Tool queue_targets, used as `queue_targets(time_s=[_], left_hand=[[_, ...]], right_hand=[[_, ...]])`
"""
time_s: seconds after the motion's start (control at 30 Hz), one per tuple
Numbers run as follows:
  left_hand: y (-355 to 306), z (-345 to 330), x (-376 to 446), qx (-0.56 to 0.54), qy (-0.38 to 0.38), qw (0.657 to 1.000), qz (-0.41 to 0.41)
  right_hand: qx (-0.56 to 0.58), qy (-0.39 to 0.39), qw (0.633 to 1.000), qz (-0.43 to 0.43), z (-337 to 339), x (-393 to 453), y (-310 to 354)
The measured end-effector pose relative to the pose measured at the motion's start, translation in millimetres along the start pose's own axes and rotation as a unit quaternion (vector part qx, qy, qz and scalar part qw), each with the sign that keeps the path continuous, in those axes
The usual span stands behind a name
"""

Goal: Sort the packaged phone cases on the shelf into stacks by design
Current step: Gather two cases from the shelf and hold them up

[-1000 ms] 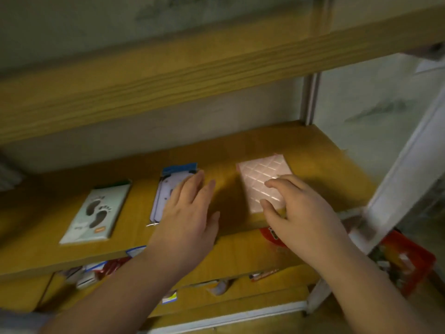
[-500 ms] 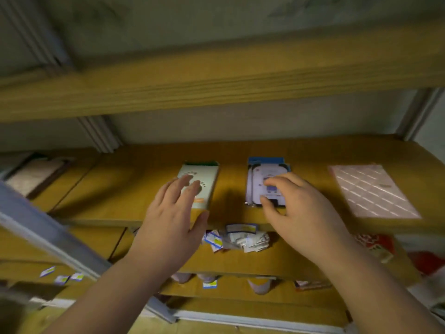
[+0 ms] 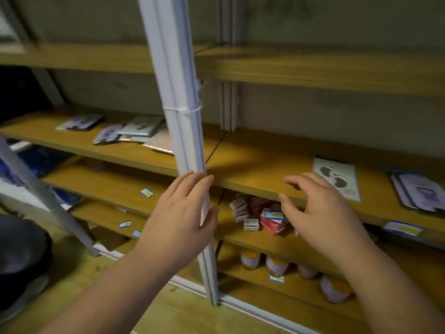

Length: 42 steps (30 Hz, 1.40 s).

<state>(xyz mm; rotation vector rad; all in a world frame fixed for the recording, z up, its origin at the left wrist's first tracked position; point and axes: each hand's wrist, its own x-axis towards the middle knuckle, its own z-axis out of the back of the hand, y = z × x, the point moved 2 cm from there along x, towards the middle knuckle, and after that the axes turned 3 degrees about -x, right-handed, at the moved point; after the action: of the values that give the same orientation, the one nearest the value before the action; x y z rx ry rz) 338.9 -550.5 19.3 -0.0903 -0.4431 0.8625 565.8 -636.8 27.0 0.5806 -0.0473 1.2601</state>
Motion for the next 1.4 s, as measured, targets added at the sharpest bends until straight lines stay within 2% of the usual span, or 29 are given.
queue_targets(time_s=[0.2, 0.4, 0.63, 0.87, 1.03, 1.4], left_hand=[[95.4, 47.4, -40.1, -0.018, -0.022, 0.999, 0.045], [164.6, 66.4, -49.2, -0.027, -0.041, 0.993, 0.103], [226.4, 64.4, -19.2, -0.011, -0.036, 0.991, 0.131], [297.9, 69.4, 38.0, 0.024, -0.033, 0.989, 0.144], [346.0, 72.0, 70.5, 0.022, -0.053, 0.985, 0.160], [458.0, 64.2, 122.4, -0.031, -0.026, 0.988, 0.151]], right_hand=[[0.022, 0.032, 0.997, 0.063, -54.1, 12.7, 111.8], [0.022, 0.074, 0.992, 0.099, -95.7, 39.8, 177.4], [0.027, 0.070, 0.987, 0.141, -146.4, 90.9, 232.0], [0.048, 0.061, 0.988, 0.137, -195.4, 167.3, 274.4], [0.050, 0.073, 0.987, 0.137, -226.0, 214.6, 300.9], [0.023, 0.090, 0.989, 0.113, -280.8, 263.3, 348.5]])
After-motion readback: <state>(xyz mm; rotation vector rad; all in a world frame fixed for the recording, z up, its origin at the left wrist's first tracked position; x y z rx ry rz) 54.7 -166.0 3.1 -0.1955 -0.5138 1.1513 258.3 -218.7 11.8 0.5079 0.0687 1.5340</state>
